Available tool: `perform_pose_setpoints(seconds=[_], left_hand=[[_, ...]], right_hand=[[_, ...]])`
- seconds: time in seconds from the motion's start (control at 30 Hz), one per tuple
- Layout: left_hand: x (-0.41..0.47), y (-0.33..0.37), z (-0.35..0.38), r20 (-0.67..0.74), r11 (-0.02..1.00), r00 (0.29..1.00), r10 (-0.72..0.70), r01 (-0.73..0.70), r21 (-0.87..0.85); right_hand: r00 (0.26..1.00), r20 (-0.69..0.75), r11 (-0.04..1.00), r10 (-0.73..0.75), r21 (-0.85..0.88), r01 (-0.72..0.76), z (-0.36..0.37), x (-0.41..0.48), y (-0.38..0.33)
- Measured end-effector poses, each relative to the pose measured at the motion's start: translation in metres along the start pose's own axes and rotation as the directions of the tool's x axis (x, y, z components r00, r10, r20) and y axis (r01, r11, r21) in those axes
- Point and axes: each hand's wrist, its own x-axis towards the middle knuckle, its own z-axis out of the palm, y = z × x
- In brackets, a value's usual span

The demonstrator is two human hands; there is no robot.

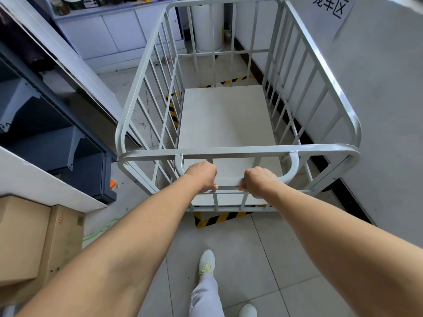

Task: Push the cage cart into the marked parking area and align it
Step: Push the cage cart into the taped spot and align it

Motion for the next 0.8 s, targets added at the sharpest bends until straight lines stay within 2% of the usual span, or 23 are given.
perform_pose_setpoints(seconds=[0.27, 0.6, 0.8], left_hand=[[0.007, -0.001, -0.005, 0.068, 1.0, 0.998, 0.003, -0.004, 0.022], [0.0, -0.003, 0.002, 0.13, 0.997, 0.991, -0.003, 0.013, -0.074], [-0.001, 0.008, 0.006, 0.08, 0.998, 0.997, -0.014, 0.008, 0.067]], right_hand=[[1.0, 0.014, 1.0, -0.001, 0.0, 0.001, 0.004, 0.004, 0.008], [0.99, -0.044, 0.989, -0.133, -0.078, 0.129, 0.023, 0.005, 0.022], [0.973, -0.077, 0.972, -0.22, -0.097, 0.212, 0.024, 0.013, 0.032]])
